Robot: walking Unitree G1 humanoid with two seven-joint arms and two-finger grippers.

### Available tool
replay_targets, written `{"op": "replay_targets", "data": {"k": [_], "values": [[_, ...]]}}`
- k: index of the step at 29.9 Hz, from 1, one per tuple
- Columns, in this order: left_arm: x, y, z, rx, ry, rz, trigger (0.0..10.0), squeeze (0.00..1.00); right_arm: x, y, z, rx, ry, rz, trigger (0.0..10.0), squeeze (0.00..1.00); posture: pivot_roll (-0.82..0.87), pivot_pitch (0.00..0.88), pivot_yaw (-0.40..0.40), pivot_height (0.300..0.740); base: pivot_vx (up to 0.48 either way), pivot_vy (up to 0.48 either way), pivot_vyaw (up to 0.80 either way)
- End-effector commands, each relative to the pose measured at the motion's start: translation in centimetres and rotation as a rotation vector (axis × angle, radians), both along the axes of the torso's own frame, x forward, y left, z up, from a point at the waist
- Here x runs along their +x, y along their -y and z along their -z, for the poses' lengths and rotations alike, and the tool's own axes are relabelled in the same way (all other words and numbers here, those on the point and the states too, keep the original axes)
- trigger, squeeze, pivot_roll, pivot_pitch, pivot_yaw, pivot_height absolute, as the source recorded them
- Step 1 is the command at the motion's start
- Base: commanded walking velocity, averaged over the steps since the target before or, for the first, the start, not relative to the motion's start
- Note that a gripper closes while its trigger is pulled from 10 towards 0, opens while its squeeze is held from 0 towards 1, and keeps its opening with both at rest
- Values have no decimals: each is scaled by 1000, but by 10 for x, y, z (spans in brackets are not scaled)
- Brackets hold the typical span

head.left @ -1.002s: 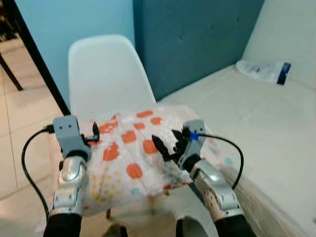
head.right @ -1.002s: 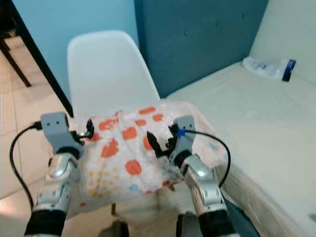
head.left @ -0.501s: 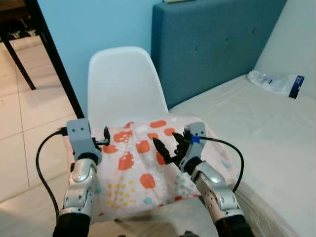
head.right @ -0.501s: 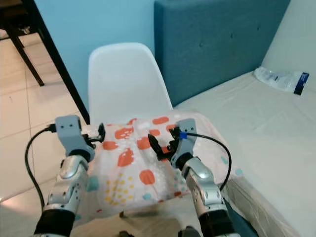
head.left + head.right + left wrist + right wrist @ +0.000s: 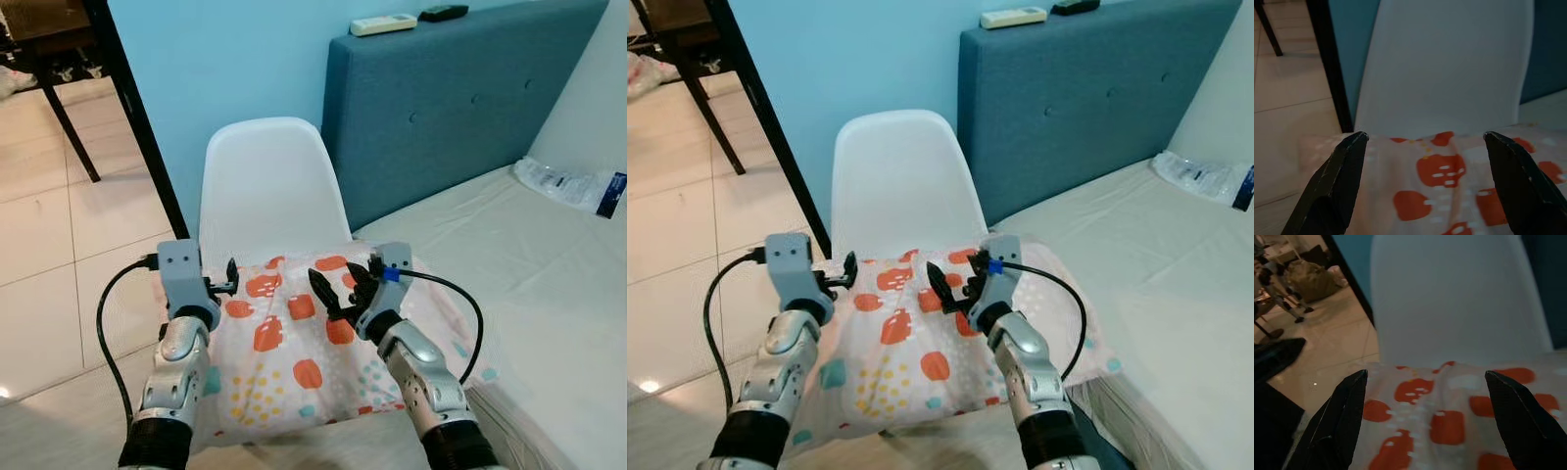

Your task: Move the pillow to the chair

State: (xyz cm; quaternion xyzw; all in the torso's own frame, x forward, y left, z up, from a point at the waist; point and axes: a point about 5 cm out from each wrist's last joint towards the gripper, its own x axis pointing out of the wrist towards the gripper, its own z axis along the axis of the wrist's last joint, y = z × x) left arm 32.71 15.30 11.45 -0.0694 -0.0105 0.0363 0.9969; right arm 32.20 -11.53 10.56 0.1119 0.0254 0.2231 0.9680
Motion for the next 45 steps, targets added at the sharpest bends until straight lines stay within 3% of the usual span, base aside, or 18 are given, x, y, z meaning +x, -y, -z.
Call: {"op": "replay_targets", "data": {"k": [1,7,18,28,38,40,45], "values": [[-1,7,8,-5,-29,20,10000,0,-1,5,6,11,-19,25,10000,0,-6,83,26,740,0,0,0],[-1,21,8,-39,-21,97,10000,0,2,13,13,-21,-41,78,10000,0,-15,58,25,740,0,0,0],[-4,25,35,17,-144,129,10000,0,3,24,29,-64,-109,173,10000,0,-32,64,44,740,0,0,0],[-6,22,43,39,-179,123,10000,0,2,40,43,-145,-167,251,10000,0,-26,78,36,740,-52,0,0],[-8,19,52,-2,-219,93,10000,0,-1,36,52,-239,-172,229,10000,0,-41,67,12,740,-272,0,0],[-11,13,61,-32,-257,67,10000,0,-4,27,53,-292,-137,174,10000,0,-50,55,-2,740,-283,0,0],[-15,3,69,-36,-278,35,10000,0,-5,18,54,-295,-119,131,10000,0,-44,36,-15,740,-294,0,0]]}}
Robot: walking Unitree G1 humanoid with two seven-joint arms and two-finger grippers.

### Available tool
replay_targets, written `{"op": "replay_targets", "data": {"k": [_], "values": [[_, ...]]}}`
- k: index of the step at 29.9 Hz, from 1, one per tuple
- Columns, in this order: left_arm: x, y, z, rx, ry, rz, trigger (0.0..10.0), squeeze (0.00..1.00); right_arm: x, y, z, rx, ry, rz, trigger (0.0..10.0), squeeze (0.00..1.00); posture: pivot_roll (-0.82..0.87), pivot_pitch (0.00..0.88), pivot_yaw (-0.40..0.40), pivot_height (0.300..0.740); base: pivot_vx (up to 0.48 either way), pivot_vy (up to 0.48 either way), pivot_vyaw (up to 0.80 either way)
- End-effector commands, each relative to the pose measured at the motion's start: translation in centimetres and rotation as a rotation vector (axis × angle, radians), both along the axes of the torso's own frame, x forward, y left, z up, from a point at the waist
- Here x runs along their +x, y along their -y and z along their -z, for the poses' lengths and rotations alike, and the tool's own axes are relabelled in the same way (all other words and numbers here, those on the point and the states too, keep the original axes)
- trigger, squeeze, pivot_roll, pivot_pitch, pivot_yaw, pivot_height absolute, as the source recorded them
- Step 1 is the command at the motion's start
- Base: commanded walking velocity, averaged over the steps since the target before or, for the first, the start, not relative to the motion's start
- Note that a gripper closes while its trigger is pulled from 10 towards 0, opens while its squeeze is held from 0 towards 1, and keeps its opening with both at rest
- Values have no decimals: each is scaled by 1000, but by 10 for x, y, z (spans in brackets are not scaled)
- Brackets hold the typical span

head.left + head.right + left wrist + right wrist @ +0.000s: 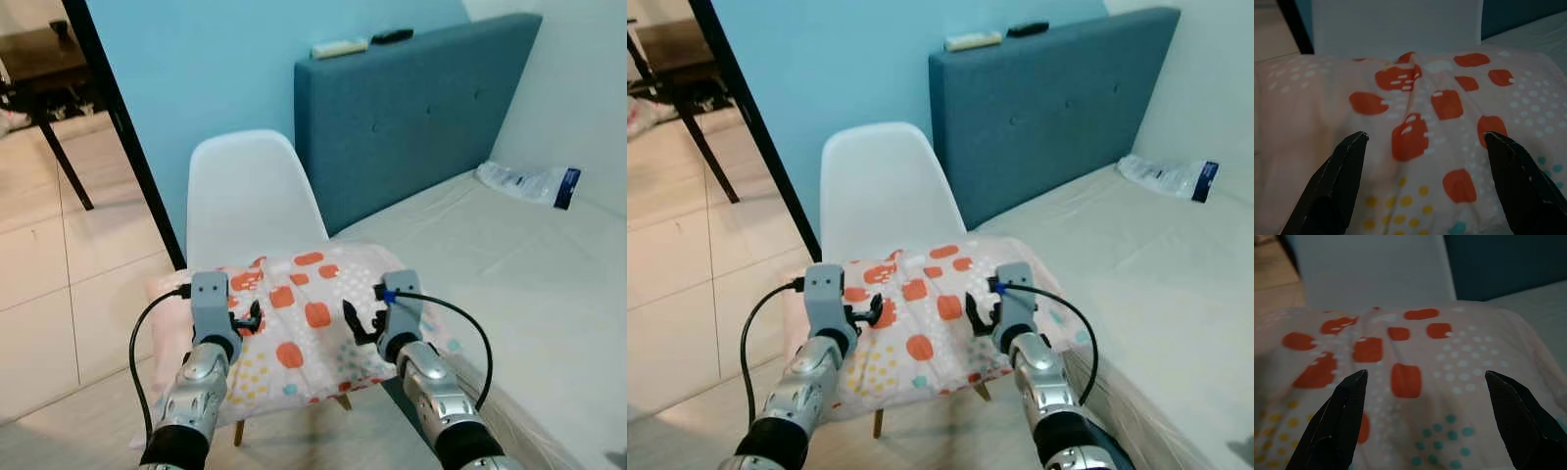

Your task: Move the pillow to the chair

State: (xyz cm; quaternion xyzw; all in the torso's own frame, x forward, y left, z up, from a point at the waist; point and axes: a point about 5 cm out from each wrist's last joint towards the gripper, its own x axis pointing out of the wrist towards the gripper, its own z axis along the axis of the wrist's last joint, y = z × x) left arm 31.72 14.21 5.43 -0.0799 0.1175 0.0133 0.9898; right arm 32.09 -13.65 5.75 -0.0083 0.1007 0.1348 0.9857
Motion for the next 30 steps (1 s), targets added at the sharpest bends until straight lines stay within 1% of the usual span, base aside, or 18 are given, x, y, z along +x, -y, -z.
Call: {"op": "replay_targets", "data": {"k": [1,7,12,19,22,24,30], "values": [[-5,-9,9,-1,-28,-33,10000,0,-4,-4,6,-23,-13,-28,10000,0,-37,39,-17,740,-300,0,0],[-7,-14,10,10,-28,-40,10000,0,-2,-3,9,-35,-26,-3,10000,0,-23,51,-11,740,-300,0,0],[-6,-15,10,13,-26,-39,10000,0,-4,-3,11,-26,-29,7,10000,0,-23,56,-5,740,-300,0,0],[-6,-12,10,15,-27,-26,10000,0,-4,-2,13,-24,-34,23,10000,0,-24,63,3,740,-297,0,0],[-6,-12,11,34,-36,-29,10000,0,-4,-1,14,-22,-44,31,10000,0,-24,63,4,740,-284,0,0],[-5,-12,10,46,-37,-28,10000,0,-3,0,15,-7,-56,37,10000,0,-23,61,6,740,0,0,-737],[-3,-12,7,46,-25,-14,10000,0,-1,2,14,6,-68,55,10000,0,-21,59,6,740,0,0,-764]]}}
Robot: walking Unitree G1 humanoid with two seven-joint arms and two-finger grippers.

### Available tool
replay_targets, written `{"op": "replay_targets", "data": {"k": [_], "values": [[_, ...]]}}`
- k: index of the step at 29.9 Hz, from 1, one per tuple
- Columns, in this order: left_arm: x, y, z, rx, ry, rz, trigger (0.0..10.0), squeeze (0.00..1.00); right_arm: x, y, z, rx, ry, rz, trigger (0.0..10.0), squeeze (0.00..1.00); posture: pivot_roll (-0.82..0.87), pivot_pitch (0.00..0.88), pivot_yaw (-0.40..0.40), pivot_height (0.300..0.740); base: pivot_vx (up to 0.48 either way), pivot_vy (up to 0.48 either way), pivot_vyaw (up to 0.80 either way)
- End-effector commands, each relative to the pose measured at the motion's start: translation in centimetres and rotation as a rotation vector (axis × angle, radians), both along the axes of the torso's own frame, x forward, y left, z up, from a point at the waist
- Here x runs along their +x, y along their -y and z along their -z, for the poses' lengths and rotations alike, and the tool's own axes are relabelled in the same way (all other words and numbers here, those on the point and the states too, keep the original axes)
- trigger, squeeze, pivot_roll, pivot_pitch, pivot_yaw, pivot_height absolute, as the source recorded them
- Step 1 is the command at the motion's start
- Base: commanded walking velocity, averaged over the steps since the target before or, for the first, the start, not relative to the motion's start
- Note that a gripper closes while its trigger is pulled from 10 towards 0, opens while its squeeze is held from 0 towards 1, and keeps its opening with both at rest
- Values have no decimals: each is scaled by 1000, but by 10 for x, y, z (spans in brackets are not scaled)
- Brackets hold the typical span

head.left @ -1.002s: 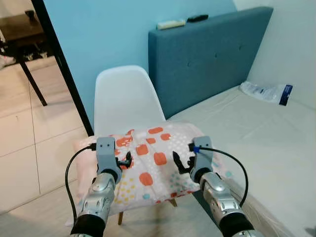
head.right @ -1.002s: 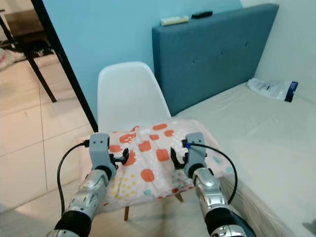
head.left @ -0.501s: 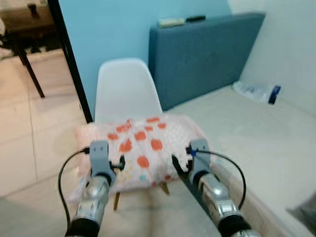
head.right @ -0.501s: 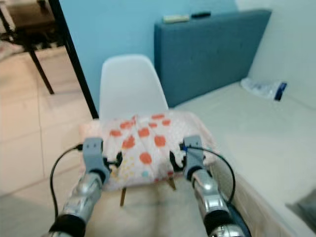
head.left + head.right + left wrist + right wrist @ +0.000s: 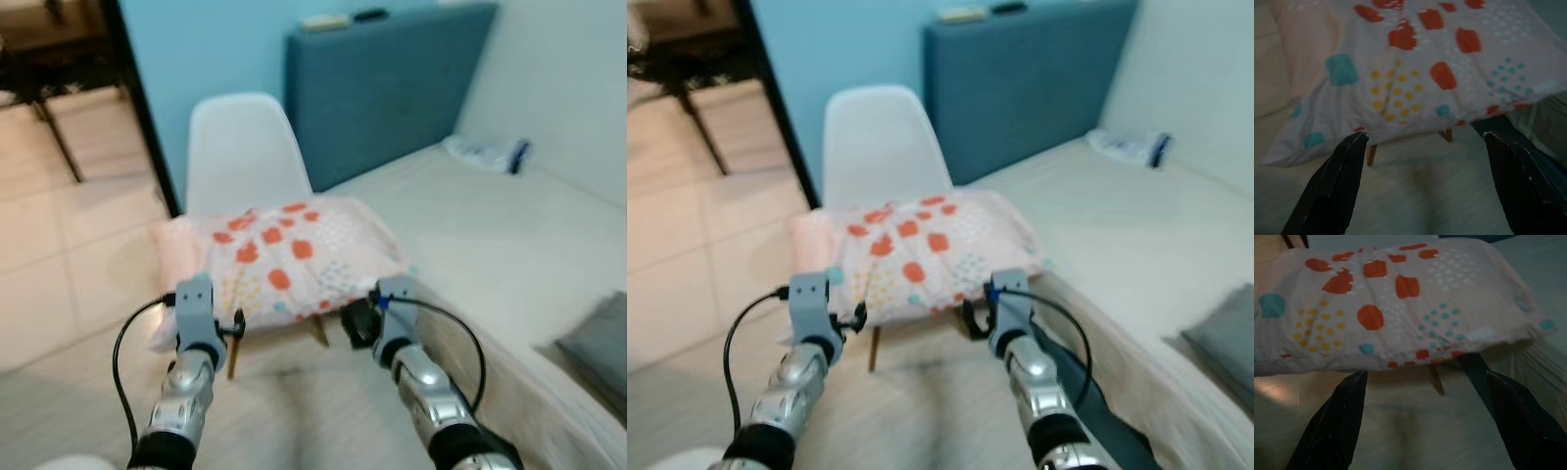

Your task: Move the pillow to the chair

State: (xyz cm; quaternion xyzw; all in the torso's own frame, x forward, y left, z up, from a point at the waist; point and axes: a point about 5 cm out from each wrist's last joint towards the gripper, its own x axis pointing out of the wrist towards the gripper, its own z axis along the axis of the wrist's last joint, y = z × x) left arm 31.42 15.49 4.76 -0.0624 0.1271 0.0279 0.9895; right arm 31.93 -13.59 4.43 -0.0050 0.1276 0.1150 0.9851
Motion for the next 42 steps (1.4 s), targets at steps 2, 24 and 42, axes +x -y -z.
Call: {"op": "replay_targets", "data": {"k": [2,24,42], "values": [[1,2,1,7,-3,14,10000,0,1,3,1,13,-22,21,10000,0,-22,59,6,740,0,0,-769],[-1,6,1,22,8,73,10000,0,2,14,4,-9,-37,81,10000,0,-20,57,7,740,0,0,-760],[5,7,-7,19,49,111,10000,0,9,37,-6,-27,-4,172,10000,0,-30,43,21,740,0,0,-757]]}}
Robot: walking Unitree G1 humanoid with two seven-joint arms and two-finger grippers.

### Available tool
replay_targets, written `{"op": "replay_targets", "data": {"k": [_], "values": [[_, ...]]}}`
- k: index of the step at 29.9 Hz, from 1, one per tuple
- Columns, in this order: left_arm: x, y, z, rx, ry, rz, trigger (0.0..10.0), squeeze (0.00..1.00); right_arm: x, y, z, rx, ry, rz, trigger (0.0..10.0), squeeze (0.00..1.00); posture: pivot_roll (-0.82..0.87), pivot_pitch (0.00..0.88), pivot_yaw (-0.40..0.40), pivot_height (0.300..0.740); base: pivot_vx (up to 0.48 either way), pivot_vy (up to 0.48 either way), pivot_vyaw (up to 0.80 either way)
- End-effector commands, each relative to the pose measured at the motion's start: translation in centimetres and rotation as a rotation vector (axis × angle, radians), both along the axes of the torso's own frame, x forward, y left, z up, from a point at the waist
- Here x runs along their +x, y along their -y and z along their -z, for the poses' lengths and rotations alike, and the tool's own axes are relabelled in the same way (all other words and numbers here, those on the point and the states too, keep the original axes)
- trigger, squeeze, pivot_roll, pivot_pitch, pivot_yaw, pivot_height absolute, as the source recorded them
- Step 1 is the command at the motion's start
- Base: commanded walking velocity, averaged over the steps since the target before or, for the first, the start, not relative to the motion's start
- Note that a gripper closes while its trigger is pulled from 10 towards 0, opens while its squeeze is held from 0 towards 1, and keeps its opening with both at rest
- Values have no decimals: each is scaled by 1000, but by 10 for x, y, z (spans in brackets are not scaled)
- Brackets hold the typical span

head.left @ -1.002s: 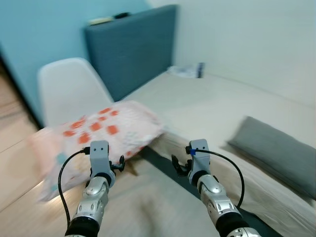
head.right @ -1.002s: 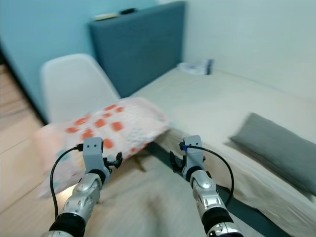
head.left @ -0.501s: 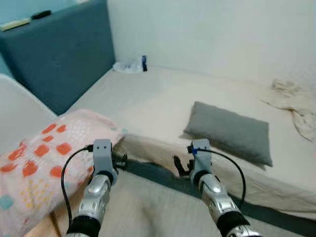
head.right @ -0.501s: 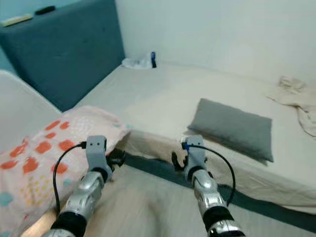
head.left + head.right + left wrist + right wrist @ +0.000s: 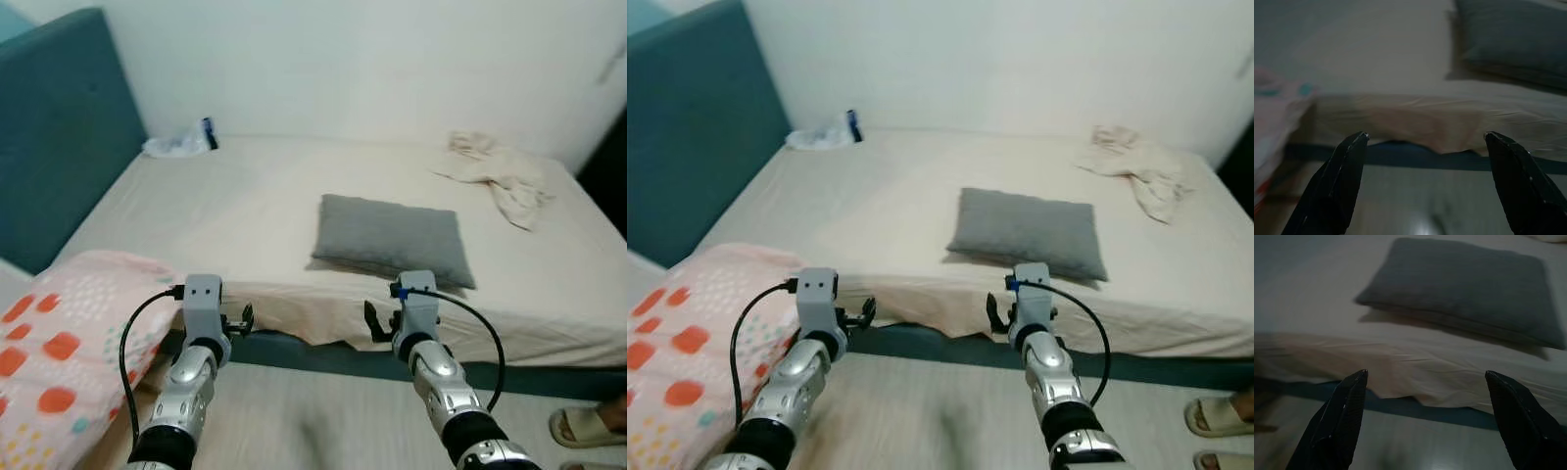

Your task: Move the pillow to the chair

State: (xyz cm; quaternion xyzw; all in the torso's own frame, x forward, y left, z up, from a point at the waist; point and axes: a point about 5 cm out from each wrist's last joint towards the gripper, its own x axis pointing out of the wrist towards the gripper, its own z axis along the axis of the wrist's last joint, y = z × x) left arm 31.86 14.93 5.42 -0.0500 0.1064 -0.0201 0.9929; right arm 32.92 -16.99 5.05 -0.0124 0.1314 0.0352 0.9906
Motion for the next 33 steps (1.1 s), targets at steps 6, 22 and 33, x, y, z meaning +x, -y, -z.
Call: {"op": "replay_targets", "data": {"k": [6,22,33], "values": [[1,2,-1,2,10,20,10000,0,0,4,0,9,6,20,10000,0,-33,41,20,740,0,0,-756],[3,2,-4,-3,28,8,10000,0,2,6,-2,11,17,24,10000,0,-34,42,14,740,0,0,-758],[5,4,-6,0,33,11,10000,0,4,6,-5,6,32,30,10000,0,-34,36,16,740,0,0,-761]]}}
